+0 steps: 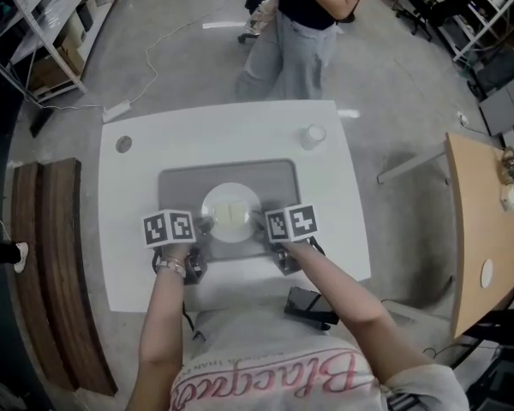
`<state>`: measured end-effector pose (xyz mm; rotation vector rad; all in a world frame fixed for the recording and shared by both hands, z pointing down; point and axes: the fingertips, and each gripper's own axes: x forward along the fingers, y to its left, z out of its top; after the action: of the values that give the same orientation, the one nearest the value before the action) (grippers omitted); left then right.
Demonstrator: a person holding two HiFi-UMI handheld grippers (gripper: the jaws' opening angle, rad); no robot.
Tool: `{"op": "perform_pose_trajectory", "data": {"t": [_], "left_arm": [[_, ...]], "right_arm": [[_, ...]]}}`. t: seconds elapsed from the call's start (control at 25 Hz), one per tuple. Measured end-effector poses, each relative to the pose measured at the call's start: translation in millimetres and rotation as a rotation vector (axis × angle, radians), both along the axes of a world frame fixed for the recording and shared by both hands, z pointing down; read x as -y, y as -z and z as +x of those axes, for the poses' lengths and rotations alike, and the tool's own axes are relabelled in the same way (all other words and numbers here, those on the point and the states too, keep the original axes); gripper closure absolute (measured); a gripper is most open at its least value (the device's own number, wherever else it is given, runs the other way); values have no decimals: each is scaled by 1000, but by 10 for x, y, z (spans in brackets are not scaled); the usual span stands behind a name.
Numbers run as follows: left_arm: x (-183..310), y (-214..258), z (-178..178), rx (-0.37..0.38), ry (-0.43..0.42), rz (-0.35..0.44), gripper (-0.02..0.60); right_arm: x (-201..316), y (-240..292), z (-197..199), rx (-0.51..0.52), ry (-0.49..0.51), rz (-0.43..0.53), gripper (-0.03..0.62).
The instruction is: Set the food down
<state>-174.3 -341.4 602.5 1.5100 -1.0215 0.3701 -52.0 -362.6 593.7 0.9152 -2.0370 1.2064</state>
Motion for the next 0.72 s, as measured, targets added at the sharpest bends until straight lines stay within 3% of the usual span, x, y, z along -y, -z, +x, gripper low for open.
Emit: {"op": "perform_pose_trajectory", "data": {"t": [0.2,0.44,0.56,0.72], "left_arm": [[24,6,9,25,1,-10,517],[85,64,-101,88,32,37,483],[140,212,-224,105,77,97,488],[144,603,-342,132,129,257,557]], "right_arm": [[32,11,22,-55,14,56,492],[208,114,188,-135,-23,159,477],[299,308,271,-95,-54,217,531],[299,721,358,8,-86,316,581]]}}
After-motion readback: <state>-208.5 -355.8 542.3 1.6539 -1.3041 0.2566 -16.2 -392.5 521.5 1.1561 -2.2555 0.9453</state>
